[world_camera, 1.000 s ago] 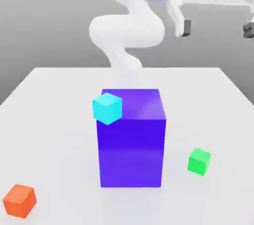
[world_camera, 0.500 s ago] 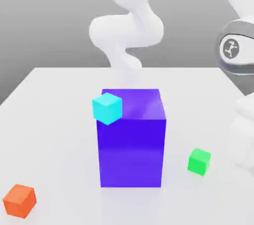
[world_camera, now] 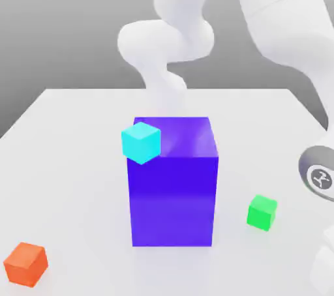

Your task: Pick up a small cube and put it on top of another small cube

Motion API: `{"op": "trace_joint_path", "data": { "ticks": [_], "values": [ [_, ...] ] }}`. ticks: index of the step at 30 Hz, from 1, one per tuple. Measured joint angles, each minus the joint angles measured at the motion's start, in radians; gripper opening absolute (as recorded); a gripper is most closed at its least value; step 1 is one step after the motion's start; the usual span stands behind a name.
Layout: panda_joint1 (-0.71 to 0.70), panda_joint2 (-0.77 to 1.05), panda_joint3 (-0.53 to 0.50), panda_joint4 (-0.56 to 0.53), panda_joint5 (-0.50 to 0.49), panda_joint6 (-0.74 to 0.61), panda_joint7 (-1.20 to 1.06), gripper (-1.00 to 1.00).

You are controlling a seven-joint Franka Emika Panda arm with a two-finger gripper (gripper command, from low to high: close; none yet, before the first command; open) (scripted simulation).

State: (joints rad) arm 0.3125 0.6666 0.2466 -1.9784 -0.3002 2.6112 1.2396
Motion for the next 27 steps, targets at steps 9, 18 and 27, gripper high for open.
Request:
{"op": "trace_joint_path", "data": {
  "ticks": [9,18,27],
  "values": [
    [-0.059,-0.282,0.089,-0.208,0.154,-0.06,0.008,-1.0],
    [-0.074,-0.568,0.142,-0.533,0.338,0.0,0.095,-1.0],
    [-0.075,-0.781,0.154,-0.825,0.407,0.087,0.24,-1.0]
  ]
}}
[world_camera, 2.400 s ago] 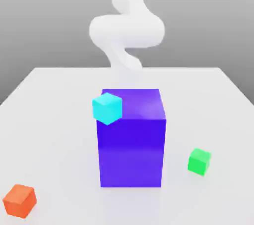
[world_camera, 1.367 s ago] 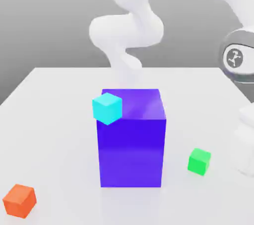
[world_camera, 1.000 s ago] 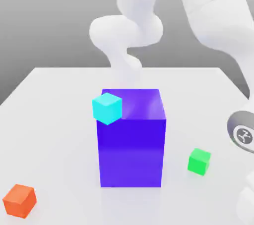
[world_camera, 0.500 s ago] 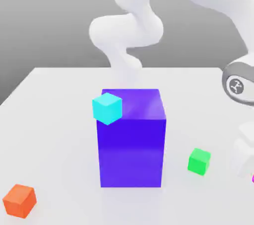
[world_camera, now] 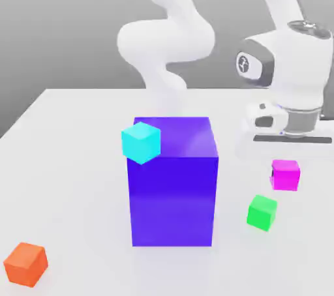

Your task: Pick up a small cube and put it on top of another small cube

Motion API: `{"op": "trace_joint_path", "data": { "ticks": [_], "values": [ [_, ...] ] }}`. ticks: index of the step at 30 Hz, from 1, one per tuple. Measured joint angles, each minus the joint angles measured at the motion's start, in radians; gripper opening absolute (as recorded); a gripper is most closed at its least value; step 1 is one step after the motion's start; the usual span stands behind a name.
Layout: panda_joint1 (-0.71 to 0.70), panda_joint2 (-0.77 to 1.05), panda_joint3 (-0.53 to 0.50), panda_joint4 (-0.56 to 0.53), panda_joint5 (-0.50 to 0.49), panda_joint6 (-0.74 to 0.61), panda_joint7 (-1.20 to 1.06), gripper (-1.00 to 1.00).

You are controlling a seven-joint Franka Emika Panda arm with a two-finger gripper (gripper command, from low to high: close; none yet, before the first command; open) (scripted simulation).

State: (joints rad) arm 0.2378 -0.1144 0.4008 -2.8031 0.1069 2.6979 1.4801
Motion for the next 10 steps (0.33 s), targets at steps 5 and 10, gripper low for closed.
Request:
{"op": "trace_joint_path", "data": {
  "ticks": [5,10],
  "values": [
    [-0.026,0.145,-0.019,-0.005,-0.162,0.141,0.123,-1.0],
    [-0.009,0.207,-0.052,-0.002,-0.245,0.195,0.183,1.0]
  ]
}}
